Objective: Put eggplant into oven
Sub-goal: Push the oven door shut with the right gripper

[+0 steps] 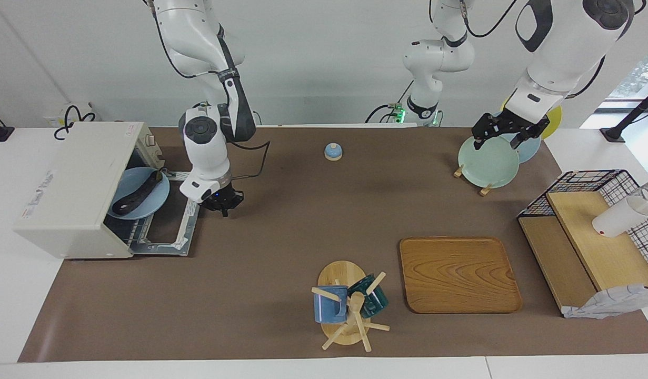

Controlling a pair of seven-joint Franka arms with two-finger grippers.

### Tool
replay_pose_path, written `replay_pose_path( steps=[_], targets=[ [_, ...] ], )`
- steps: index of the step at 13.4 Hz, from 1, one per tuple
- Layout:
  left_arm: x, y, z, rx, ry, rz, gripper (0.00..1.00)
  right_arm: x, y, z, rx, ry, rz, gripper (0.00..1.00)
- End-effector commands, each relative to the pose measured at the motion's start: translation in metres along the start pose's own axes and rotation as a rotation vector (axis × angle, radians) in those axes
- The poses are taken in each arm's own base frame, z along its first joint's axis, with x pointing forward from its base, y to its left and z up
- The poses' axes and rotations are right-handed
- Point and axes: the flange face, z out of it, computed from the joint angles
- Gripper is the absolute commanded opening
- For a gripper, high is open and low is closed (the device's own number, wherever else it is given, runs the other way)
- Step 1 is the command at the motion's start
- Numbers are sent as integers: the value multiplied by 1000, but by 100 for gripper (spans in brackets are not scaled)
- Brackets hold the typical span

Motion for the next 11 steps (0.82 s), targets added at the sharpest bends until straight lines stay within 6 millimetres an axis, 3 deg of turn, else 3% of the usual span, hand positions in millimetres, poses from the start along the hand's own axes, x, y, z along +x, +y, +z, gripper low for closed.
replay_pose_path(
  steps=[1, 5, 8, 11],
  targets=[
    [-8, -1, -3, -12, 16, -4, 100, -6, 9, 9, -68, -14, -70, 0],
    [-8, -1, -3, -12, 17, -4, 100, -14, 21, 15, -93, -52, -78, 0],
    [-8, -1, -3, -12, 17, -2, 100, -16, 24, 12, -151, -91, -203, 0],
    [-8, -1, -3, -12, 17, -4, 100, -4, 35, -9, -166, -125, -289, 0]
  ],
)
